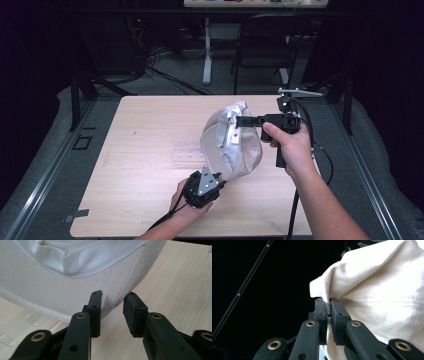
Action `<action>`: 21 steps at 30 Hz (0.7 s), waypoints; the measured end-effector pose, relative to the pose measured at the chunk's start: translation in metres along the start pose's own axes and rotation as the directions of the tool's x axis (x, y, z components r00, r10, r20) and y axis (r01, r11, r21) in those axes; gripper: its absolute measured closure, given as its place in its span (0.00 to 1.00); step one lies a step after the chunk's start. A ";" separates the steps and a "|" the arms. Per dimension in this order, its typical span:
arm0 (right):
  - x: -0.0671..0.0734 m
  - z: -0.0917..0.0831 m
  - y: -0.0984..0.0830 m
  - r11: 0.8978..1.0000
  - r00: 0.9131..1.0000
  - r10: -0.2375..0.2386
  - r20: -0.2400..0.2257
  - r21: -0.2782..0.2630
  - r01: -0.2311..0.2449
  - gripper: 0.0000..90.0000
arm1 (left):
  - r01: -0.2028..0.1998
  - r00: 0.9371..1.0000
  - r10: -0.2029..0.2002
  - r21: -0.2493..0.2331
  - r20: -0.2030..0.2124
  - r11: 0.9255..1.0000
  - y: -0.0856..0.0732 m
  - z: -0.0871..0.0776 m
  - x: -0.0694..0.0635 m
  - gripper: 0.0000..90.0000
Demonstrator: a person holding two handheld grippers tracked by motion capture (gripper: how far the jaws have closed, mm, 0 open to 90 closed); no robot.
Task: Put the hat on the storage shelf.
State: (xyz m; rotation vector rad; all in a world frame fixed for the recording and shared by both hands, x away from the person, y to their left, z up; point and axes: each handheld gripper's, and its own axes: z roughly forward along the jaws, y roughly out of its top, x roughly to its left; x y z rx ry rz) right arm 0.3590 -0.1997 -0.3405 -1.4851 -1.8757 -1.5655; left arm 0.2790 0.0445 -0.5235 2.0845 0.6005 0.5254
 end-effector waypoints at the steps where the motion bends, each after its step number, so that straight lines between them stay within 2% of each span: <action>1: 0.000 0.000 0.000 1.000 1.000 0.001 -0.001 -0.002 -0.001 0.94 | 0.001 1.000 -0.001 0.001 0.005 1.000 0.000 -0.001 0.001 0.78; 4: 0.000 -0.001 0.001 1.000 1.000 0.005 -0.001 -0.003 -0.005 0.94 | -0.006 1.000 0.006 -0.003 0.014 1.000 0.000 -0.005 0.003 0.81; 13: 0.002 0.001 0.006 1.000 1.000 -0.002 0.008 -0.002 0.002 0.94 | -0.060 0.998 0.060 -0.027 -0.021 0.998 0.003 -0.015 0.008 0.89; 14: 0.003 0.001 0.007 1.000 1.000 -0.003 0.005 -0.004 0.003 0.94 | -0.059 0.998 0.058 -0.034 -0.029 0.998 0.002 -0.017 0.010 0.92; 16: 0.004 0.001 0.008 1.000 1.000 -0.002 0.004 -0.007 0.002 0.94 | -0.057 0.998 0.056 -0.041 -0.033 0.998 0.003 -0.019 0.012 0.93; 21: 0.004 0.004 0.011 1.000 1.000 -0.004 0.010 -0.005 0.004 0.94 | -0.028 1.000 0.027 -0.066 -0.016 0.997 0.004 -0.021 0.020 0.95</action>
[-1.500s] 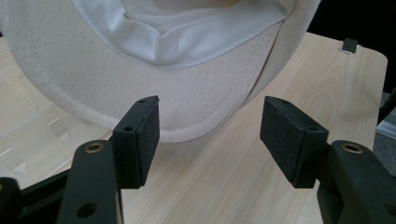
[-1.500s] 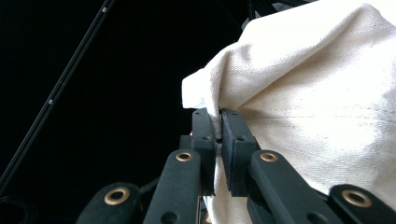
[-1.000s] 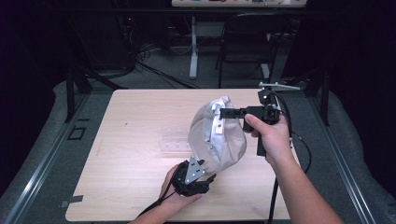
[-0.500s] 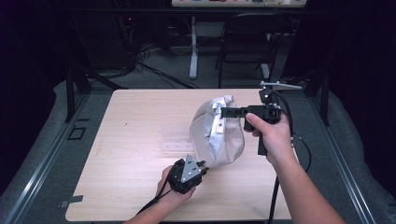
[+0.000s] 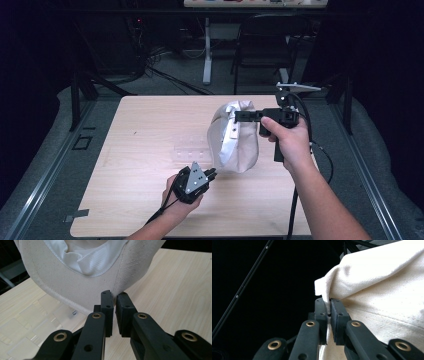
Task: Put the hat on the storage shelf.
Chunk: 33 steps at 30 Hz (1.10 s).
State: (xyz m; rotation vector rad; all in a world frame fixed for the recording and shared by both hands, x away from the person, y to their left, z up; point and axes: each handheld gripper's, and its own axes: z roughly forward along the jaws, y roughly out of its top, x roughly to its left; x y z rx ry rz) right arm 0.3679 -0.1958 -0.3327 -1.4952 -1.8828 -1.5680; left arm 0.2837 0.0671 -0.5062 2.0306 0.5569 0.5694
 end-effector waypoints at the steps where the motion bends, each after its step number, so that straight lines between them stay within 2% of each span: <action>1: 0.000 0.001 0.001 1.000 1.000 0.001 0.000 -0.001 -0.001 0.94 | 0.000 1.000 0.000 -0.004 -0.005 1.000 0.001 -0.001 0.002 0.95; 3: 0.000 0.004 0.001 1.000 1.000 0.003 -0.001 0.003 -0.003 0.94 | 0.012 1.000 -0.012 -0.015 -0.005 1.000 0.002 -0.001 0.006 0.96; 5: 0.001 0.005 0.002 1.000 1.000 -0.006 -0.001 0.006 0.006 0.94 | 0.043 0.999 -0.043 -0.027 0.005 0.999 0.003 -0.004 0.016 0.96; 6: 0.001 0.005 0.002 1.000 1.000 -0.006 -0.001 0.006 0.006 0.94 | 0.043 0.999 -0.043 -0.027 0.005 0.999 0.003 -0.004 0.016 0.96; 9: -0.001 0.006 0.006 1.000 1.000 -0.002 0.004 -0.003 0.002 0.94 | 0.095 0.995 -0.095 -0.042 -0.001 0.995 0.003 -0.002 0.029 0.96; 17: -0.007 0.017 0.013 1.000 1.000 0.016 0.016 0.000 -0.016 0.94 | 0.100 0.994 -0.102 -0.046 -0.044 0.994 0.002 0.004 0.033 0.96; 24: -0.007 0.029 0.019 1.000 1.000 0.008 0.022 0.013 -0.008 0.94 | 0.099 0.992 -0.102 -0.049 -0.070 0.994 0.001 0.002 0.035 0.96; 28: -0.004 0.036 0.023 1.000 1.000 -0.004 0.028 0.028 0.003 0.94 | 0.121 0.990 -0.123 -0.039 -0.063 0.992 -0.001 0.003 0.042 0.96; 29: -0.005 0.041 0.024 1.000 1.000 0.003 0.026 0.029 -0.004 0.94 | 0.144 0.988 -0.146 -0.040 -0.052 0.989 -0.003 0.005 0.047 0.96; 33: -0.008 0.045 0.026 0.999 1.000 0.006 0.027 0.034 -0.007 0.94 | 0.170 0.985 -0.171 -0.029 -0.028 0.985 -0.005 0.010 0.055 0.96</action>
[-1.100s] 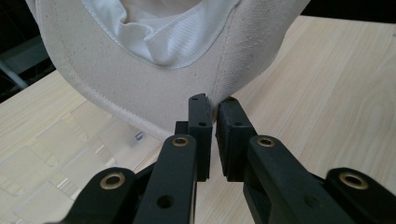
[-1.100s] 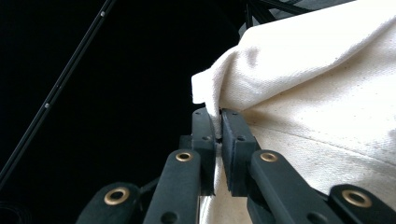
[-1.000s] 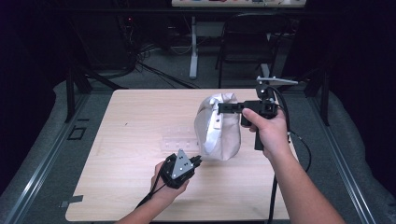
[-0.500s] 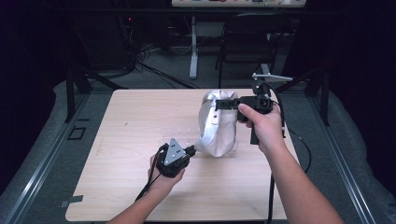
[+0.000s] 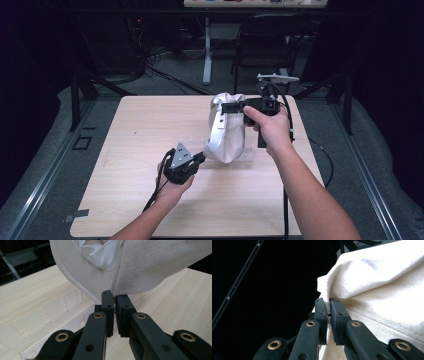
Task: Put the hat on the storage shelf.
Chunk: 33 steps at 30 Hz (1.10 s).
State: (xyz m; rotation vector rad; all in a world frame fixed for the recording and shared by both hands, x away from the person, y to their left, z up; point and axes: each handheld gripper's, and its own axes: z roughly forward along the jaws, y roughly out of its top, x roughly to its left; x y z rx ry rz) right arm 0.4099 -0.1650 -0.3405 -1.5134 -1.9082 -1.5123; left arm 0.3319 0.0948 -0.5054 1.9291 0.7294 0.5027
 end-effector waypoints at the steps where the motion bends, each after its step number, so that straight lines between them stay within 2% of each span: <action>1: 0.000 0.000 0.000 1.000 1.000 0.000 0.000 0.000 0.000 0.94 | 0.000 1.000 0.000 0.000 0.000 1.000 0.000 0.000 0.000 0.96; 6: -0.008 0.003 0.000 1.000 1.000 0.013 0.012 0.002 -0.013 0.94 | 0.023 1.000 -0.023 0.023 0.004 0.999 -0.004 0.006 0.000 0.96; 8: -0.014 0.003 -0.002 1.000 1.000 0.023 0.012 0.003 -0.023 0.94 | 0.014 1.000 -0.014 0.050 -0.010 0.999 -0.006 0.009 -0.006 0.96; 12: -0.018 0.003 -0.005 1.000 0.999 0.027 0.018 0.000 -0.027 0.94 | 0.027 0.999 -0.026 0.052 -0.022 0.998 -0.007 0.008 -0.005 0.96; 15: -0.021 0.001 -0.005 0.999 0.999 0.034 0.021 -0.004 -0.034 0.94 | 0.007 1.000 -0.006 0.053 -0.015 0.999 -0.007 0.008 -0.007 0.94; 17: -0.022 0.001 -0.005 0.999 0.999 0.034 0.023 -0.005 -0.034 0.94 | 0.011 1.000 -0.011 0.050 -0.002 0.999 -0.007 0.008 -0.007 0.85; 18: -0.022 0.000 -0.004 0.999 0.999 0.034 0.025 -0.007 -0.034 0.94 | 0.008 1.000 -0.008 0.046 0.003 0.999 -0.007 0.009 -0.007 0.81; 19: -0.022 0.000 -0.004 0.999 0.999 0.034 0.025 -0.007 -0.034 0.94 | 0.003 1.000 -0.003 0.046 0.001 0.999 -0.007 0.009 -0.008 0.81; 20: -0.023 0.000 -0.004 0.999 0.999 0.036 0.027 -0.013 -0.035 0.94 | -0.012 1.000 0.012 0.048 0.006 0.999 -0.006 0.011 -0.009 0.74; 21: -0.023 0.000 -0.004 0.999 0.999 0.036 0.027 -0.013 -0.035 0.94 | -0.012 1.000 0.012 0.048 0.006 0.999 -0.006 0.011 -0.009 0.72; 22: -0.023 0.000 -0.004 0.999 0.999 0.035 0.027 -0.014 -0.035 0.94 | -0.020 1.000 0.021 0.057 -0.012 0.998 -0.004 0.013 -0.010 0.72; 24: -0.024 -0.001 -0.005 0.999 0.999 0.040 0.026 -0.019 -0.040 0.94 | -0.018 1.000 0.019 0.059 -0.020 0.998 -0.003 0.015 -0.010 0.64; 26: -0.024 -0.001 -0.005 0.999 0.999 0.042 0.025 -0.021 -0.041 0.94 | -0.024 0.999 0.027 0.060 -0.035 0.998 -0.002 0.018 -0.011 0.63; 29: -0.022 0.000 -0.005 0.999 0.999 0.041 0.026 -0.022 -0.040 0.94 | -0.035 0.998 0.038 0.063 -0.052 0.997 0.000 0.023 -0.012 0.64; 32: -0.022 -0.001 -0.006 0.999 0.999 0.037 0.027 -0.023 -0.037 0.94 | -0.041 0.996 0.046 0.065 -0.080 0.997 0.001 0.026 -0.014 0.87; 33: -0.022 -0.001 -0.006 0.999 0.999 0.037 0.027 -0.023 -0.037 0.94 | -0.041 0.996 0.046 0.065 -0.080 0.997 0.001 0.026 -0.014 0.91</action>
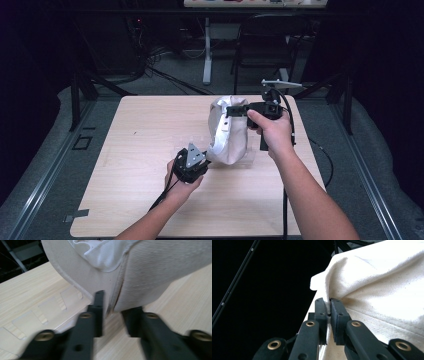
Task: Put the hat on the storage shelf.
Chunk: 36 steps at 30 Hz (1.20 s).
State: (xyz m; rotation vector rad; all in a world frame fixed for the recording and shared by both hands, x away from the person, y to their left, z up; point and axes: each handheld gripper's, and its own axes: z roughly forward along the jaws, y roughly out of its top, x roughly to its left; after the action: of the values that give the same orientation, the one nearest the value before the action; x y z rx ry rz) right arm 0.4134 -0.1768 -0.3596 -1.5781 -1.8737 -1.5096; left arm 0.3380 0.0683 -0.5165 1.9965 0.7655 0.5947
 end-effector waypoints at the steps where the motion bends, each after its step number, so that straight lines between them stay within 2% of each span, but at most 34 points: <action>1: -0.001 0.000 -0.001 1.000 1.000 -0.001 0.001 0.000 0.001 0.94 | -0.007 1.000 0.007 0.000 -0.017 1.000 0.000 0.000 -0.001 0.92; 8: -0.005 0.000 -0.003 1.000 1.000 0.009 0.003 -0.005 -0.009 0.94 | -0.003 1.000 0.003 0.021 -0.020 1.000 0.000 0.001 -0.002 0.95; 11: -0.006 0.001 -0.004 1.000 1.000 0.010 0.015 0.002 -0.010 0.94 | 0.032 0.999 -0.032 0.031 0.000 0.999 -0.002 0.002 0.002 0.96; 12: -0.006 0.001 -0.004 1.000 1.000 0.010 0.015 0.002 -0.010 0.94 | 0.033 0.999 -0.033 0.033 0.004 0.999 -0.002 0.002 0.003 0.96; 13: -0.007 0.003 -0.005 1.000 1.000 0.006 0.020 0.008 -0.006 0.94 | 0.054 0.998 -0.054 0.040 0.014 0.998 -0.003 0.002 0.005 0.96; 14: -0.007 0.003 -0.005 1.000 1.000 0.006 0.020 0.008 -0.006 0.94 | 0.054 0.998 -0.054 0.040 0.014 0.998 -0.003 0.002 0.005 0.96; 17: -0.010 0.009 -0.007 1.000 0.999 0.011 0.038 0.019 -0.011 0.94 | 0.102 0.994 -0.105 0.056 0.042 0.993 -0.006 0.003 0.013 0.96; 21: -0.011 0.014 -0.009 0.999 0.999 0.009 0.039 0.033 -0.010 0.94 | 0.113 0.992 -0.116 0.067 0.048 0.991 -0.008 0.003 0.015 0.96; 24: -0.011 0.017 -0.010 0.999 0.999 0.005 0.048 0.040 -0.007 0.94 | 0.120 0.990 -0.127 0.105 0.055 0.987 -0.013 0.008 0.017 0.96; 25: -0.011 0.018 -0.010 0.999 0.998 0.001 0.061 0.042 -0.004 0.94 | 0.155 0.984 -0.163 0.098 0.072 0.983 -0.018 0.009 0.019 0.96; 26: -0.011 0.020 -0.011 0.999 0.998 0.001 0.071 0.043 -0.004 0.94 | 0.164 0.982 -0.172 0.099 0.076 0.981 -0.018 0.009 0.020 0.96; 29: -0.013 0.021 -0.011 0.999 0.998 0.006 0.065 0.048 -0.010 0.94 | 0.144 0.987 -0.150 0.098 0.060 0.985 -0.018 0.009 0.017 0.96; 36: -0.013 0.021 -0.012 0.999 0.998 0.008 0.061 0.038 -0.011 0.94 | 0.127 0.990 -0.132 0.088 0.050 0.988 -0.019 0.009 0.014 0.96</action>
State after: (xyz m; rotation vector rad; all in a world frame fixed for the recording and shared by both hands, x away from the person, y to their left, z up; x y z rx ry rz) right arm 0.4164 -0.1659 -0.3847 -1.6309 -1.9133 -1.4279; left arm 0.3483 0.0813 -0.5356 2.0133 0.8912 0.4354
